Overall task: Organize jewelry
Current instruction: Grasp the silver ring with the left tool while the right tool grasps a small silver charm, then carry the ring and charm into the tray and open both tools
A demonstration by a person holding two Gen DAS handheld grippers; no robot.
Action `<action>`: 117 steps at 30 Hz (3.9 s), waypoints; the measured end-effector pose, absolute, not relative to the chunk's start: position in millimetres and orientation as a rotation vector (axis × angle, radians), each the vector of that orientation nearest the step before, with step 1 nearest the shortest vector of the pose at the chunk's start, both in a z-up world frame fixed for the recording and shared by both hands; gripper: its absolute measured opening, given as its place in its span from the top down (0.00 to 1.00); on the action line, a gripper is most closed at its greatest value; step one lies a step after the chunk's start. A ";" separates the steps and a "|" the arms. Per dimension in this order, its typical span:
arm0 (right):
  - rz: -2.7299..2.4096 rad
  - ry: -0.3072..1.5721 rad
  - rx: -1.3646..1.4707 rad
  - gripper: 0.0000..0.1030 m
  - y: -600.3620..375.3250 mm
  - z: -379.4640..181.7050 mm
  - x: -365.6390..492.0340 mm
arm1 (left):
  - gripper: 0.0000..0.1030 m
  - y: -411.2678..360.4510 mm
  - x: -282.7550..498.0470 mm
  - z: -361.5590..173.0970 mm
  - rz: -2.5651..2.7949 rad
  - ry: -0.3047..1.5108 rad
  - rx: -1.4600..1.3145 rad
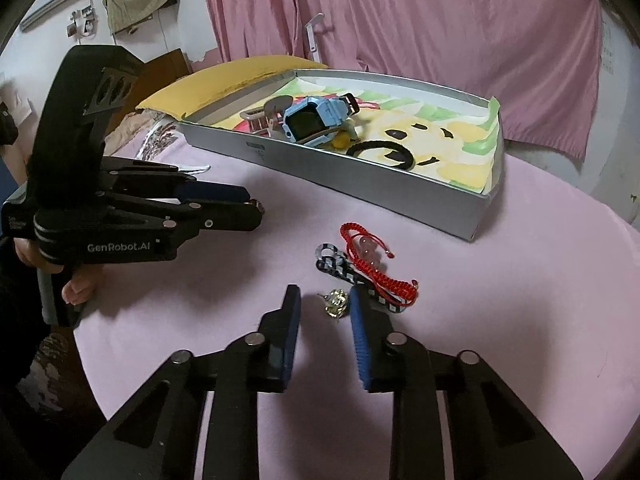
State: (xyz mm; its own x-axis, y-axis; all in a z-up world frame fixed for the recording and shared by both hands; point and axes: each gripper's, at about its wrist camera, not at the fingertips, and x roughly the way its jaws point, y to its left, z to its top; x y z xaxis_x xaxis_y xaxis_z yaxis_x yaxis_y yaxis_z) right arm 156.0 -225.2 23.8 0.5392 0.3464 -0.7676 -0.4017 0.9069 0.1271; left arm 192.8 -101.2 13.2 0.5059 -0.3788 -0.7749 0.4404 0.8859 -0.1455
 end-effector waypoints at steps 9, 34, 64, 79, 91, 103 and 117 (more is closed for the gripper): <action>0.442 0.899 -0.080 0.87 -226.2 23.4 156.3 | 0.81 -104.1 190.2 14.3 -0.505 0.919 0.104; 0.308 0.369 -0.027 0.87 -215.8 97.0 150.6 | 0.81 -75.3 164.3 83.3 -0.384 0.377 -0.057; 0.298 0.642 0.051 0.87 -211.4 49.7 240.8 | 0.81 -47.3 240.6 41.5 -0.229 0.631 -0.124; 0.332 0.814 0.065 0.87 -205.0 28.8 270.4 | 0.81 -54.5 252.0 27.8 -0.257 0.765 -0.091; 0.296 0.752 0.105 0.68 -215.7 36.8 261.6 | 0.81 -51.3 248.0 31.8 -0.268 0.739 -0.111; 0.202 0.507 0.093 0.14 -230.4 67.4 222.5 | 0.30 -32.8 219.3 53.2 -0.206 0.524 -0.181; 0.193 0.297 0.091 0.02 -235.3 90.5 177.0 | 0.01 -15.6 182.4 67.2 -0.133 0.335 -0.214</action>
State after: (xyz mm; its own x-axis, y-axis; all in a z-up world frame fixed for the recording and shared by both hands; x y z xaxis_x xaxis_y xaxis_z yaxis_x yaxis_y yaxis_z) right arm 177.0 -235.3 90.5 0.9380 0.2021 -0.2817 -0.1753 0.9775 0.1175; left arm 182.4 -15.6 67.2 0.9359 -0.1646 -0.3116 0.0939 0.9687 -0.2297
